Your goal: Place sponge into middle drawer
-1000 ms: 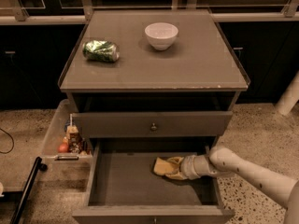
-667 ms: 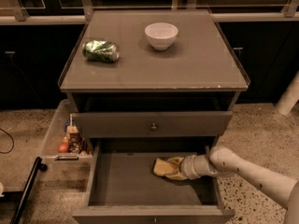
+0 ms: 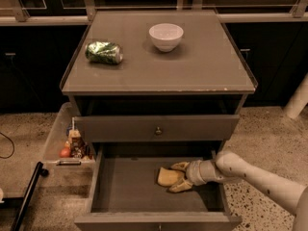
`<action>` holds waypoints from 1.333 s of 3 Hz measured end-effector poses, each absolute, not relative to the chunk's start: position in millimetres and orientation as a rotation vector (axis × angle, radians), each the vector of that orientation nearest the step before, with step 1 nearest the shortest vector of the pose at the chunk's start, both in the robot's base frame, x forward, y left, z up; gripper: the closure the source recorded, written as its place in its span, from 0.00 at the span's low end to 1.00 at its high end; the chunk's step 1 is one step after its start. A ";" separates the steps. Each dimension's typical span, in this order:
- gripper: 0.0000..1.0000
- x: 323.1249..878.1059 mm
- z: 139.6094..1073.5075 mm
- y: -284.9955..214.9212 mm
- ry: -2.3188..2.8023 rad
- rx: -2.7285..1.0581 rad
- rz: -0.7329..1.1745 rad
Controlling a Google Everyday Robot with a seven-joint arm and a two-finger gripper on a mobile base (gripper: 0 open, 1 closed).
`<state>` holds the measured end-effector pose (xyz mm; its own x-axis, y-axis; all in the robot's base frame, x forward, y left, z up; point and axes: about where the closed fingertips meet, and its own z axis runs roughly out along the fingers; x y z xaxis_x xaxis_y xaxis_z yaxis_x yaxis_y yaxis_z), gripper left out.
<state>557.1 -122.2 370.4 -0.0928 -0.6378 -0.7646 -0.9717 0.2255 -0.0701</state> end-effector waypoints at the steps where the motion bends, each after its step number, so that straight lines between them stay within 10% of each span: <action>1: 0.00 553.6 378.4 -123.5 1.805 -1.502 0.599; 4: 0.00 500.9 513.4 -167.1 1.697 -1.773 0.267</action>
Offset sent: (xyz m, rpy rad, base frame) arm -0.0248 -0.0363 0.1003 -0.1338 -0.1680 0.0824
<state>500.9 -167.1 513.4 0.1373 -0.8122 -0.5669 -0.9470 0.0603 -0.3156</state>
